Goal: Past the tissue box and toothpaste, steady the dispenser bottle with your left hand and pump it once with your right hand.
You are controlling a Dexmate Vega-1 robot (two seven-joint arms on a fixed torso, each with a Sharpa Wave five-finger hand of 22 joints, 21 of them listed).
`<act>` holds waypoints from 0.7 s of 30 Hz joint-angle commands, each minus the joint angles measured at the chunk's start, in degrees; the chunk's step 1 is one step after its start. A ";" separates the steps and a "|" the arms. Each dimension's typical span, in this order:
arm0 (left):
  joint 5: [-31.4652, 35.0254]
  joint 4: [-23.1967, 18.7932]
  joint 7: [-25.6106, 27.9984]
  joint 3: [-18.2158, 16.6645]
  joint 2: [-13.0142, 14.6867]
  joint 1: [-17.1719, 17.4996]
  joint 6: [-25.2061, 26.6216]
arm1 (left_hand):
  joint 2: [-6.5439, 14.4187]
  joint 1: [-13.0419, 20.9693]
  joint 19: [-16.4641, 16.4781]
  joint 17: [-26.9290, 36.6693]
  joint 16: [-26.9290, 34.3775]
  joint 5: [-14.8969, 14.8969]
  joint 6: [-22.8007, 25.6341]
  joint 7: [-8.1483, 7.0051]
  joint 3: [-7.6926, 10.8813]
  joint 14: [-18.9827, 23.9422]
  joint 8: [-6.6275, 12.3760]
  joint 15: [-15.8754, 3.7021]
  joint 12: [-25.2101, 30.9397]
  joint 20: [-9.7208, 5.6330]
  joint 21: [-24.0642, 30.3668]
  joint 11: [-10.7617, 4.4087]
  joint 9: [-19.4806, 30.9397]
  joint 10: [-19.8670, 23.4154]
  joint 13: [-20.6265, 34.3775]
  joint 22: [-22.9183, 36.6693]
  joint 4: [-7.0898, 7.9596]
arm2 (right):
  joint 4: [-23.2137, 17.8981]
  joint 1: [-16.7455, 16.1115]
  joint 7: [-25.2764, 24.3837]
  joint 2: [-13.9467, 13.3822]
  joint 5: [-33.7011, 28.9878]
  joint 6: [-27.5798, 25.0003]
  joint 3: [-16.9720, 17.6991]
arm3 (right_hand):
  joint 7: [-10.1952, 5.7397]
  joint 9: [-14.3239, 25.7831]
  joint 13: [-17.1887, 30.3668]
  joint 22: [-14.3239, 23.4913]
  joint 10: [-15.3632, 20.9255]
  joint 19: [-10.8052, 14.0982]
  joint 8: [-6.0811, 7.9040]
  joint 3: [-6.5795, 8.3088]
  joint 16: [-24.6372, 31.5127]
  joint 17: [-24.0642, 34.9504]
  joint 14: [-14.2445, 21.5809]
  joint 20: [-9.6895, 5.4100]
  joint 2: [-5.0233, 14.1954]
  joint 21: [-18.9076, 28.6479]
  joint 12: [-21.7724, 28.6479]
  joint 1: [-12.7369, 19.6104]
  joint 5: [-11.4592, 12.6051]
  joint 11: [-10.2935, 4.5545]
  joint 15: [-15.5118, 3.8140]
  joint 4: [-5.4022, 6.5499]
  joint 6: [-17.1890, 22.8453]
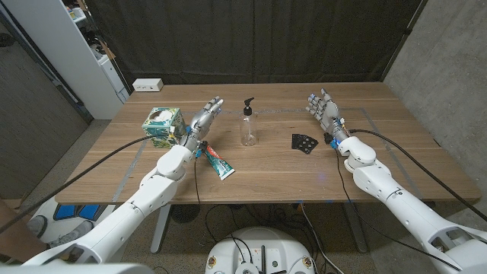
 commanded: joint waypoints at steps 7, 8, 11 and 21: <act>-1.68 6.04 -1.58 -0.56 -2.11 -1.65 -3.43 | 1.24 -1.94 0.75 0.09 0.34 0.04 1.09 0.15 0.27 0.61 0.32 -0.20 0.08 -2.19 0.32 -0.19 -0.06 0.77 0.03 0.03 0.80 | 4.27 1.86 3.84 1.82 2.15 2.97 0.44 | 0.07 -0.01 0.03 0.11 0.07 -0.28 0.22 0.07 -0.05 0.07 -0.19 -1.85 2.17 0.02 0.09 -0.14 0.19 0.06 -0.73 0.48 -0.45; -1.60 6.21 -1.41 -0.57 -2.15 -1.74 -3.39 | 1.26 -2.00 0.76 0.08 0.34 0.04 1.10 0.14 0.27 0.64 0.32 -0.21 0.07 -2.22 0.32 -0.23 -0.06 0.77 0.03 0.02 0.81 | 4.87 2.01 4.40 2.18 2.55 3.46 0.55 | 0.03 -0.01 0.03 0.11 0.10 -0.21 0.27 0.07 -0.02 0.07 -0.13 -1.94 2.19 0.06 0.12 -0.15 0.20 -0.01 -0.74 0.49 -0.38; -2.66 7.91 -1.20 -1.05 -3.76 -2.10 -5.07 | 1.31 -2.29 0.93 0.05 0.35 0.05 1.28 0.09 0.24 0.77 0.32 -0.34 0.09 -2.25 0.36 -0.37 -0.07 0.94 0.02 0.02 0.85 | 6.35 2.51 5.90 2.97 3.50 4.41 0.71 | 0.02 -0.02 0.02 0.10 0.15 -0.13 0.36 0.07 0.07 0.06 0.04 -2.01 2.21 0.12 0.19 -0.16 0.20 -0.01 -0.95 0.51 -0.29; -3.74 13.12 -2.20 -1.21 -6.61 -4.37 -8.25 | 1.91 -3.54 1.32 0.02 0.34 0.12 1.67 0.04 0.27 1.16 0.23 -0.57 0.03 -2.74 0.39 -0.54 -0.10 1.22 0.00 0.01 1.22 | 9.63 4.97 9.30 4.02 4.57 3.31 -0.03 | -0.02 -0.03 0.00 0.09 0.08 -0.27 0.35 0.09 0.08 0.08 -0.07 -2.23 2.32 0.11 0.23 -0.21 0.23 -0.03 -1.03 0.59 -0.50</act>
